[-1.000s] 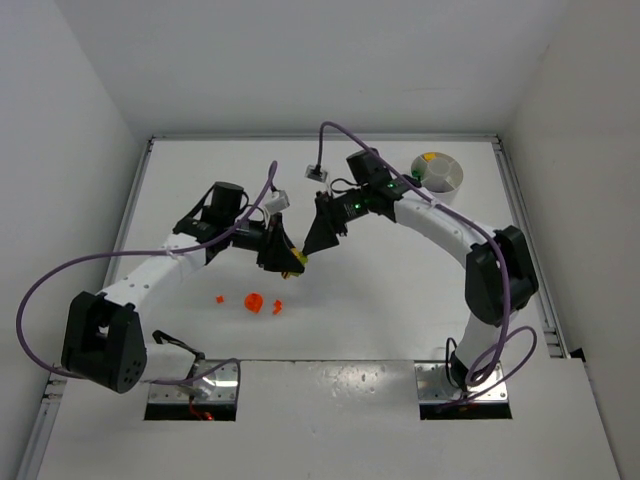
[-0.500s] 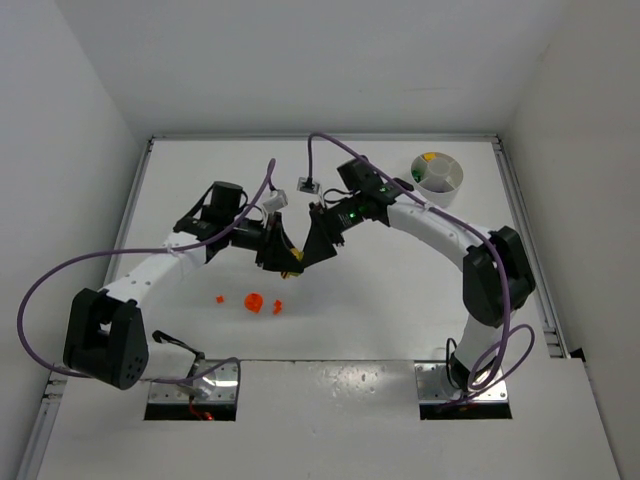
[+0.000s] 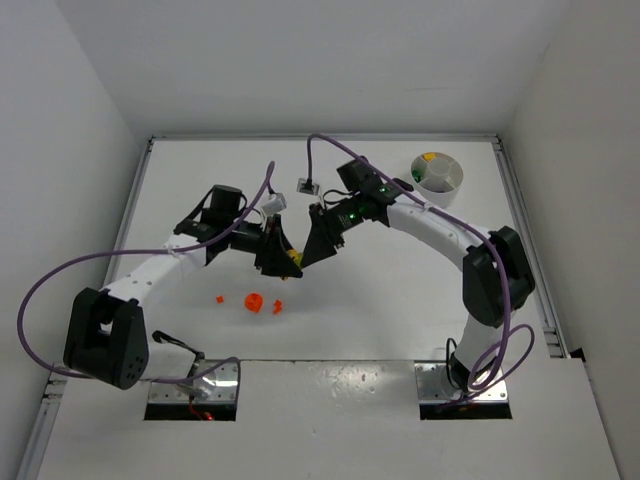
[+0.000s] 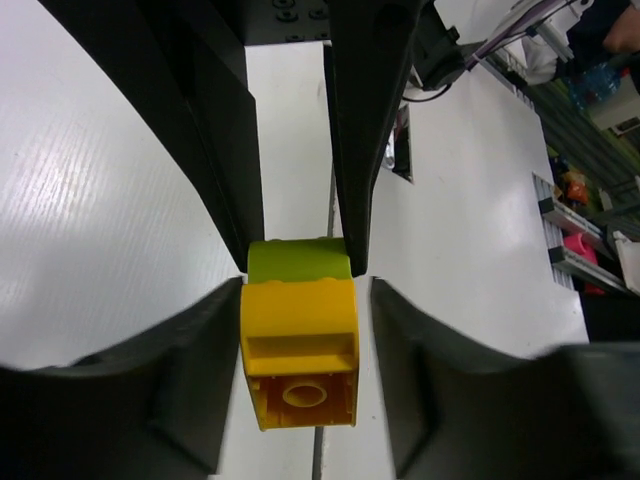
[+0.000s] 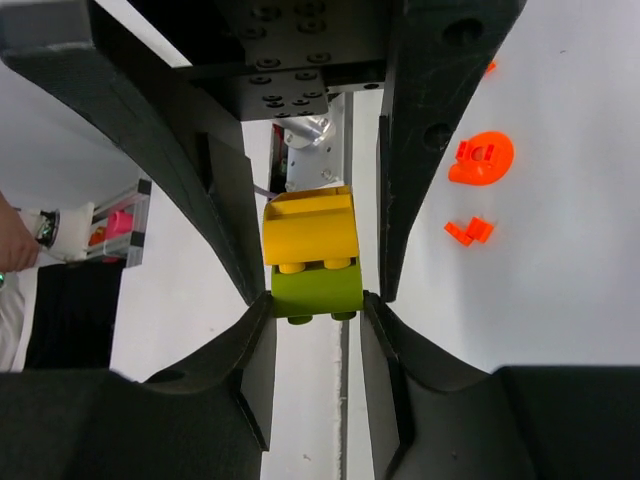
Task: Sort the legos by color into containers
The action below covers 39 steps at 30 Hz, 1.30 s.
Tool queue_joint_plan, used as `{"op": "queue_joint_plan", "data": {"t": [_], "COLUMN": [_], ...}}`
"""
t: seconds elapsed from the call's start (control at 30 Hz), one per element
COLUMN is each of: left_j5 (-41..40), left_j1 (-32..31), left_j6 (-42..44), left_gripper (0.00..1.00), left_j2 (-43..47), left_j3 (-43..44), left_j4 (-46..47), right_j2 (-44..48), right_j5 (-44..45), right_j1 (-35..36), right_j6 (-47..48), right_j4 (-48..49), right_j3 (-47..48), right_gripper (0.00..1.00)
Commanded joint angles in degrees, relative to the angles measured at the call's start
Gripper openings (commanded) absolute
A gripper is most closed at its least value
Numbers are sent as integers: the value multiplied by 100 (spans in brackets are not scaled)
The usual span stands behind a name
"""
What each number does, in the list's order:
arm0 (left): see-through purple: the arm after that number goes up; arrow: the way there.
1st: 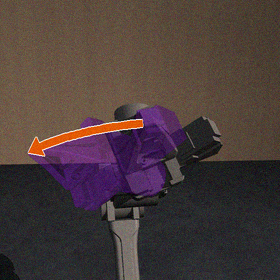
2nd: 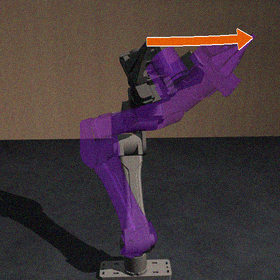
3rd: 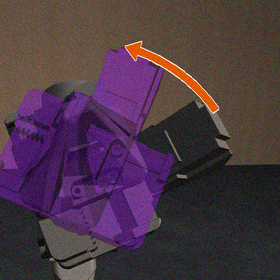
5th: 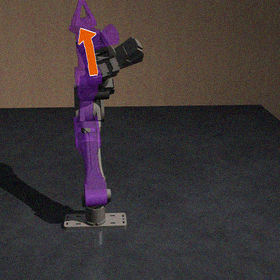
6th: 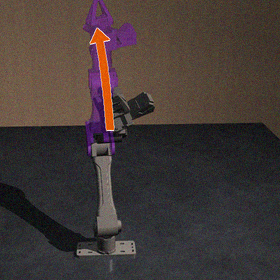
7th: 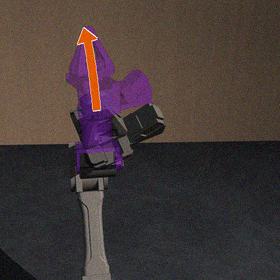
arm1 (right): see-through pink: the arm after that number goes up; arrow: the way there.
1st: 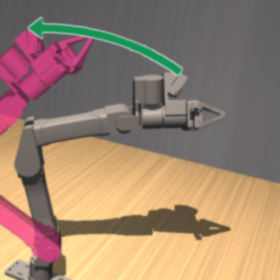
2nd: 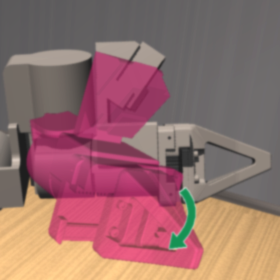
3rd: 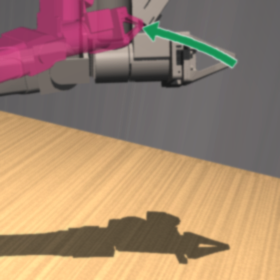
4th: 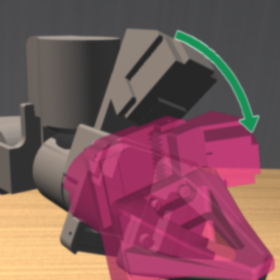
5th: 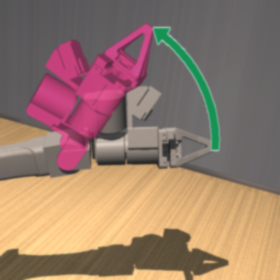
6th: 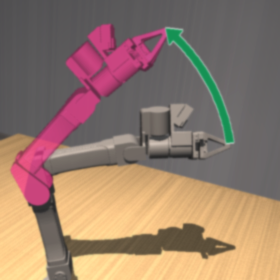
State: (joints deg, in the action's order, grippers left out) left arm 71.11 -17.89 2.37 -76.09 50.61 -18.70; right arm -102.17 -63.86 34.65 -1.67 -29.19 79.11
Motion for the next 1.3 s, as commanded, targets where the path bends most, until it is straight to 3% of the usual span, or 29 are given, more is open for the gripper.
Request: {"op": "queue_joint_plan", "data": {"t": [0.0, 0.07, 0.23, 0.57, 0.9, 1.17, 1.27], "left_j5": [9, -149, -229, 78, 324, 272, 272], "left_j1": [49, 49, 250, 682, 734, 734, 682], "left_j6": [298, 483, 571, 1564, 1819, 1924, 1925], "left_gripper": [61, 72, 82, 79, 74, 79, 74], "left_j2": [218, 279, 341, 51, -54, -55, -116], "left_j3": [-104, -104, -104, 406, 520, 520, 520], "left_j4": [-81, -308, -486, -1619, -1883, -1936, -1936], "right_j2": [179, 232, 391, 496, 444, 338, 338], "right_j5": [-224, -224, -101, 189, 260, 207, 155], "right_j1": [41, 41, -11, -11, -11, 41, 41], "right_j6": [132, 132, 325, 677, 730, 677, 677], "right_j4": [300, 300, 230, -148, -254, -254, -254], "right_j3": [122, 69, -88, -142, -142, -36, -36], "right_gripper": [9, 8, 5, 5, 5, 5, 5]}}
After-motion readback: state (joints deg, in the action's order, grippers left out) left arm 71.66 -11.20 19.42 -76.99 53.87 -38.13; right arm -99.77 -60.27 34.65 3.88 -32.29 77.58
